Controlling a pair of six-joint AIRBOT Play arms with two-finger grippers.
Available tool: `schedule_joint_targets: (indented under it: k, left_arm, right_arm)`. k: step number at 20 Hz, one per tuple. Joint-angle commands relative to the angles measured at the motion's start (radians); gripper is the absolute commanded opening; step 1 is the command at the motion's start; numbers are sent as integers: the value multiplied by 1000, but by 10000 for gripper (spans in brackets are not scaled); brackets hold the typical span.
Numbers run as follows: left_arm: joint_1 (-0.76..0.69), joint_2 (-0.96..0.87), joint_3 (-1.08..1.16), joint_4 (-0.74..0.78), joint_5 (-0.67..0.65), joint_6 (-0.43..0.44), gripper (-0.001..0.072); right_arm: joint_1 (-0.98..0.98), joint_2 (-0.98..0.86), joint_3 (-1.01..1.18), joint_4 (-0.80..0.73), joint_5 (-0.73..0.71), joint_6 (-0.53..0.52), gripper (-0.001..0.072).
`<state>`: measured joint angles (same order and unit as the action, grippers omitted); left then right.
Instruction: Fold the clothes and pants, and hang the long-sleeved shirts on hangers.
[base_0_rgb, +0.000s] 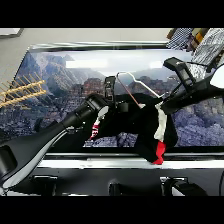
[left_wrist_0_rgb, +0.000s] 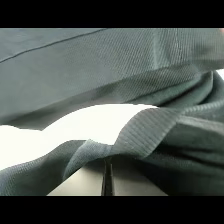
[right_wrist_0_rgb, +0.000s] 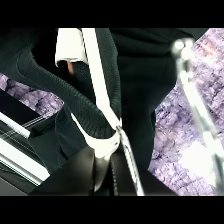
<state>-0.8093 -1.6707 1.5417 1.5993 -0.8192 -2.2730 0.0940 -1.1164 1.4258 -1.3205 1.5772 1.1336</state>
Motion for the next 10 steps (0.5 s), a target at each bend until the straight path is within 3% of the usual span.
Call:
schedule_joint_targets:
  k: [1, 4, 10]
  left_arm:
    - [18, 58, 1, -80, -83, 127, 28]
    - [40, 101, 1, -109, -145, 188, 28]
    - [162, 97, 2, -200, -148, 283, 27]
  right_arm:
    - [0, 1, 1, 0, 27, 8, 35]
    - [0, 6, 1, 1, 69, 8, 35]
    - [0, 80, 1, 21, 127, 4, 34]
